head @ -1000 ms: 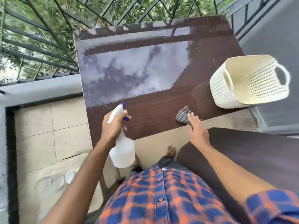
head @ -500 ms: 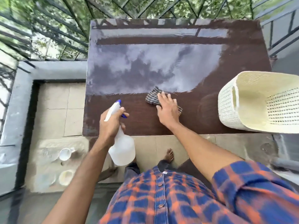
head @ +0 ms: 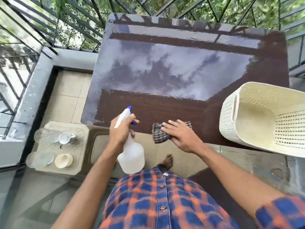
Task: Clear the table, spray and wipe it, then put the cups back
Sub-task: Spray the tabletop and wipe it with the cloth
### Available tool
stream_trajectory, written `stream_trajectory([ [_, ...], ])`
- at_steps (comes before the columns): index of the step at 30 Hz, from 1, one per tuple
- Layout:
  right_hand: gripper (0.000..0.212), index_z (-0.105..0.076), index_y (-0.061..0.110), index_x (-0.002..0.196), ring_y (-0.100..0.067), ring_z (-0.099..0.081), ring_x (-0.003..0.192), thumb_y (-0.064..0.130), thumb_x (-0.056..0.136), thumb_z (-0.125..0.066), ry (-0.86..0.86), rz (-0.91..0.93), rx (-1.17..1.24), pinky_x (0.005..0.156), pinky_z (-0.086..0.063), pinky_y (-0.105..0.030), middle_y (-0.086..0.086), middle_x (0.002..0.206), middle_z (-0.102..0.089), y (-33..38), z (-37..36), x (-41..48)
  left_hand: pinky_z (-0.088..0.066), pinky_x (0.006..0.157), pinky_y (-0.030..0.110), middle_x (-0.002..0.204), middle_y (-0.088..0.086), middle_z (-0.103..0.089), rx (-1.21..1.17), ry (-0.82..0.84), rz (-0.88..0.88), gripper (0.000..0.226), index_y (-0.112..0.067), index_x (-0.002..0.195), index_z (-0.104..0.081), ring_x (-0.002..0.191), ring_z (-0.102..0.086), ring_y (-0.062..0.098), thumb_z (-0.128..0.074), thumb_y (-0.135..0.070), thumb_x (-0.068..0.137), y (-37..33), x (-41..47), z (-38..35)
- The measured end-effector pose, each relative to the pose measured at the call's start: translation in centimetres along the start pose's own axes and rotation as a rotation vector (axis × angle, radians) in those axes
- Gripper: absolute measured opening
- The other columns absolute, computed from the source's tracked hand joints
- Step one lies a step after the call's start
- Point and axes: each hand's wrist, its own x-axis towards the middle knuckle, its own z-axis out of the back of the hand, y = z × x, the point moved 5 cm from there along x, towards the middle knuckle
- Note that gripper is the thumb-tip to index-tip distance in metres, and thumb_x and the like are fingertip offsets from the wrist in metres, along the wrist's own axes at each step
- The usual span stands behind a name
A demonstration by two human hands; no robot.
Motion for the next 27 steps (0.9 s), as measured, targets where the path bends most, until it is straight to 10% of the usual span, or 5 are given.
stream_trajectory([
  [7, 0.059, -0.04, 0.021, 0.153, -0.024, -0.027, 0.151, 0.015, 0.097, -0.056, -0.333, -0.762, 0.122, 0.123, -0.011, -0.05, 0.001, 0.162, -0.034, -7.6, 4.1, 1.1, -0.041, 0.051, 0.033, 0.095, 0.018, -0.074, 0.1, 0.103, -0.053, 0.039, 0.0, 0.126, -0.063, 0.041, -0.044, 0.023, -0.063, -0.023, 0.095, -1.4, -0.7, -2.2],
  [19, 0.06, -0.063, 0.013, 0.136, -0.022, -0.053, 0.109, -0.009, 0.081, -0.057, -0.488, -0.832, 0.227, 0.104, -0.033, -0.018, 0.001, 0.142, -0.059, -0.1, 0.0, -9.1, -0.04, 0.048, 0.028, 0.087, 0.012, -0.073, 0.218, 0.273, -0.071, 0.014, -0.008, 0.099, -0.07, 0.039, -0.044, 0.019, -0.062, -0.018, 0.095, -3.8, -1.0, -6.1],
  [22, 0.055, -0.067, 0.012, 0.131, -0.012, -0.061, 0.114, -0.013, 0.083, -0.056, -0.381, -0.934, 0.571, 0.103, -0.035, -0.011, 0.006, 0.132, -0.063, -0.7, 0.9, -10.1, -0.04, 0.05, 0.029, 0.09, 0.015, -0.073, 0.246, 0.366, -0.088, 0.016, -0.004, 0.095, -0.069, 0.039, -0.043, 0.021, -0.062, -0.018, 0.095, -4.4, -0.7, -7.1],
  [27, 0.047, -0.064, 0.011, 0.134, -0.011, -0.054, 0.065, -0.011, 0.095, -0.051, -0.401, -1.139, 1.318, 0.063, -0.046, -0.025, -0.006, 0.088, -0.065, 2.3, 2.9, -10.0, -0.04, 0.052, 0.029, 0.092, 0.012, -0.074, 0.245, 0.435, -0.1, 0.021, -0.002, 0.101, -0.07, 0.041, -0.044, 0.021, -0.062, -0.021, 0.095, -5.8, -0.3, -7.8],
])
